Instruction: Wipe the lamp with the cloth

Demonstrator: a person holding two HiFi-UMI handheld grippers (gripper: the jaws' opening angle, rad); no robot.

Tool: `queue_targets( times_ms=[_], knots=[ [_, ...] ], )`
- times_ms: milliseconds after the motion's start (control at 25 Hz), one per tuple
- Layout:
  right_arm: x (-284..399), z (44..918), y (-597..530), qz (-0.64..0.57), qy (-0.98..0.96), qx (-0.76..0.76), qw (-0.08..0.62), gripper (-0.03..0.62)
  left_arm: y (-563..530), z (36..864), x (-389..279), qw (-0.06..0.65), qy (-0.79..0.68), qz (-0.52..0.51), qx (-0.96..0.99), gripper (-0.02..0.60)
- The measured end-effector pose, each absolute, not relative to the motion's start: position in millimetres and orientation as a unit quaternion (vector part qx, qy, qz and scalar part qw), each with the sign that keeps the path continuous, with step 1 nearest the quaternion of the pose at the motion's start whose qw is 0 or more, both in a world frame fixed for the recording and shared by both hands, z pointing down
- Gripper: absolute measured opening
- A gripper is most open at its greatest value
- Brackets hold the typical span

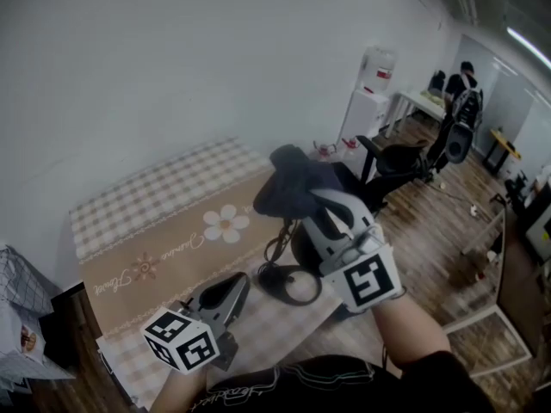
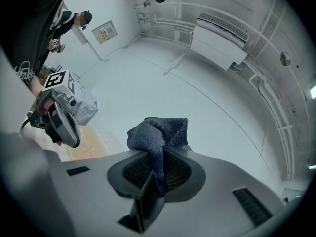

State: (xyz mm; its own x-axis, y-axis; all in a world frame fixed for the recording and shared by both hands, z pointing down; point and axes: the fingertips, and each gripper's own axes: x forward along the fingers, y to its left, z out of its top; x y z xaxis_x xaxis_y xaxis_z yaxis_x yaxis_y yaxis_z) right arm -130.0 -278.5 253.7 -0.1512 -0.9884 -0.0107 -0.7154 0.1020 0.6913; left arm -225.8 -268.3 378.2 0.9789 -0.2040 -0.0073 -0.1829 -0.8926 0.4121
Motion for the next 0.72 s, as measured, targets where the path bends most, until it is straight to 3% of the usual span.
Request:
queue_targets(
  times_ms=[720],
  knots=[
    [-121,307,-260,-0.222,-0.718,0.606,0.262,0.057,-246,398,-234,0.237,-0.122,-0.010,0.964,0.000]
  ],
)
